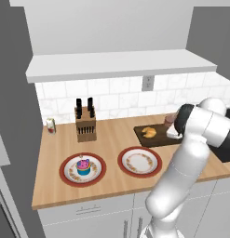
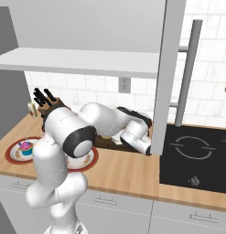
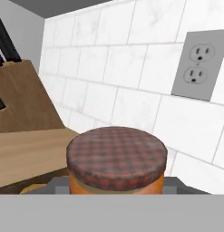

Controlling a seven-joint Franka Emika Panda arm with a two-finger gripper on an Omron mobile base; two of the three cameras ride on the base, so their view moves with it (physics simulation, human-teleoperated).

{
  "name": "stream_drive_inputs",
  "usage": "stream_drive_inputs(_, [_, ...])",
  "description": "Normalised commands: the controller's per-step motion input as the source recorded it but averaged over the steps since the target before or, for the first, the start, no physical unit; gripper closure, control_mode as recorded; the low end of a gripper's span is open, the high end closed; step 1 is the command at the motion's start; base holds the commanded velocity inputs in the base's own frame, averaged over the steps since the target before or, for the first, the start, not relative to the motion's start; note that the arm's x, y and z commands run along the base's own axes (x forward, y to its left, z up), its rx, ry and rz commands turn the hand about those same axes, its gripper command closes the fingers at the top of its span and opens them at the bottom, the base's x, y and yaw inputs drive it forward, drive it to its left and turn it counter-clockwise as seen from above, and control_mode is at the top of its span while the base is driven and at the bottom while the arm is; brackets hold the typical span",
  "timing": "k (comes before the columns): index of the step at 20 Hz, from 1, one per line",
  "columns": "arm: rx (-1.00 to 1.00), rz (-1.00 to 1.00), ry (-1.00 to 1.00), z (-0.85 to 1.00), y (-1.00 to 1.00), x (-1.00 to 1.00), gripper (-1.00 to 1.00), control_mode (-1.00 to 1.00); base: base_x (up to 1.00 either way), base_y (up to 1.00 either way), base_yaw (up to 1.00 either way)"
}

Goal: From the different types of pastries on the counter, select a croissant and place it on the cutting board. Then retrieve a jar of jam from the cabinet and place it alongside the croissant on the cutting board.

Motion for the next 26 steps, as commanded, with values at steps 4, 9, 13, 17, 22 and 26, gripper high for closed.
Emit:
stream_drive_inputs(4, [0.0,0.0,0.0,-0.23,-0.11,0.0,1.0,-1.0,0.0,0.0,0.0])
stream_drive_inputs(9, [0.0,0.0,0.0,-0.17,0.0,0.02,1.0,-1.0,0.0,0.0,0.0])
stream_drive_inputs(13, [0.0,0.0,0.0,-0.03,0.0,0.09,1.0,-1.0,0.0,0.0,0.0])
stream_drive_inputs(17, [0.0,0.0,0.0,0.0,0.0,0.2,1.0,-1.0,0.0,0.0,0.0])
stream_drive_inputs(22, [0.0,0.0,0.03,0.0,0.07,0.34,1.0,-1.0,0.0,0.0,0.0])
stream_drive_inputs(26, [0.0,0.0,0.03,0.0,0.24,0.34,1.0,-1.0,0.0,0.0,0.0])
